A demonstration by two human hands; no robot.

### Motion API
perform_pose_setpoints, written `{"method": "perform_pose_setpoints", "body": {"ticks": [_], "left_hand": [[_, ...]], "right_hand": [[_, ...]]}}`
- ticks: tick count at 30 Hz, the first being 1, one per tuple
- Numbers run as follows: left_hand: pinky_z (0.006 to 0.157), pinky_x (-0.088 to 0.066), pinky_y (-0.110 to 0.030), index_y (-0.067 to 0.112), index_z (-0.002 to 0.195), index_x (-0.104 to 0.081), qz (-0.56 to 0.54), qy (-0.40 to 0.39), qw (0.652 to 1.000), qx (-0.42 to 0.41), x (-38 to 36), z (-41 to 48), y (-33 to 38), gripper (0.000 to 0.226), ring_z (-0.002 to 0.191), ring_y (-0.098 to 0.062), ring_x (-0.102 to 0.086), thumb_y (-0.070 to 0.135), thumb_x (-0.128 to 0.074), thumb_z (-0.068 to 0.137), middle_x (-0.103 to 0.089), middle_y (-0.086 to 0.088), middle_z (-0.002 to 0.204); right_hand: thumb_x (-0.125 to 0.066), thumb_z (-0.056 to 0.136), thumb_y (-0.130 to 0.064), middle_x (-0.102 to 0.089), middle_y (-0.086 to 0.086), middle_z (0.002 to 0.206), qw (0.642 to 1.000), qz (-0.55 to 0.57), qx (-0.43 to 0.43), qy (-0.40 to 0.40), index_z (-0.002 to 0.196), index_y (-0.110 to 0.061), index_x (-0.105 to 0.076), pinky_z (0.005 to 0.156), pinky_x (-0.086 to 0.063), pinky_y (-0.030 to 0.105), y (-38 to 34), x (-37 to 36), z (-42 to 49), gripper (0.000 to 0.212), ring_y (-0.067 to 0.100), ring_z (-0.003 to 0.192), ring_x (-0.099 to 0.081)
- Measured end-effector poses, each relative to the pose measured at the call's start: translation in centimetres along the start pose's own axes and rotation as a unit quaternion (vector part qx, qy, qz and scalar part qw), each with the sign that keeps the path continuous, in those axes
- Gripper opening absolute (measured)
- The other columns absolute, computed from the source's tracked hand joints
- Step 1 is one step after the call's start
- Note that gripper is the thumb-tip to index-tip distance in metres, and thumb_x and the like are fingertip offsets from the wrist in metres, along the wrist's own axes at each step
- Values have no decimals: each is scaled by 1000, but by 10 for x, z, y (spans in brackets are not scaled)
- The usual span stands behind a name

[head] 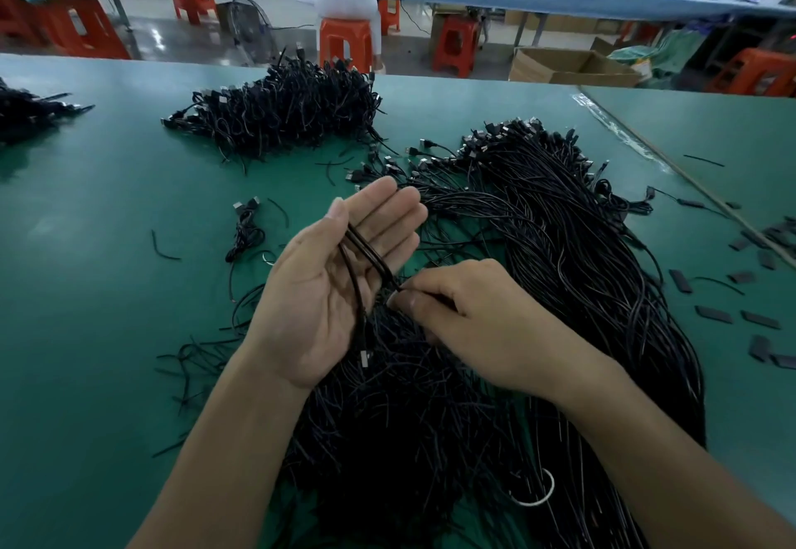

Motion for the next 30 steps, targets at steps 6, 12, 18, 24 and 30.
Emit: {"method": "perform_pose_setpoints", "body": {"ticks": [6,12,18,24,30], "left_hand": [[106,-46,-30,6,137,-53,53,11,999,-1,8,0,-2,47,132,-23,-55,32,-30,104,-62,-10,137],[84,-56,-21,14,103,-76,300,49,951,48,11,-7,-12,42,97,-13,-72,38,-41,100,-77,-5,100],[67,-56,-38,17,59,-65,348,-29,926,146,-5,-17,-32,57,51,-22,-59,53,-40,96,-57,-4,51],[49,-45,-25,24,52,-43,201,-140,951,190,-22,-24,-34,53,39,-10,-28,52,-43,98,-28,8,47],[59,-54,-30,21,55,-47,158,-110,961,196,-19,-22,-39,51,44,-12,-46,47,-48,99,-43,4,49]], "right_hand": [[-49,101,-40,-57,-8,63,998,-57,9,-20,93,-24,-65,53,-33,25,-6,1,-7,23,5,53,-50],[-60,94,-42,-58,-17,70,993,-87,74,-5,83,-29,-68,61,-45,31,-25,28,-8,19,0,64,-55],[-79,84,-28,-61,-13,78,986,1,147,85,86,-22,-67,66,-44,18,-29,54,-1,13,5,74,-58],[-61,96,-24,-59,5,76,969,211,128,-16,91,-12,-61,65,-45,31,-15,26,4,13,14,70,-52],[-64,94,-29,-62,-6,75,975,184,126,15,89,-22,-61,65,-48,32,-14,33,0,9,13,68,-55]]}}
Point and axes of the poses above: each hand's wrist, its own z-axis towards the middle knuckle, its own x-axis out of the back of the hand, y = z × x, the point moved 10 cm from there along z, towards the middle knuckle
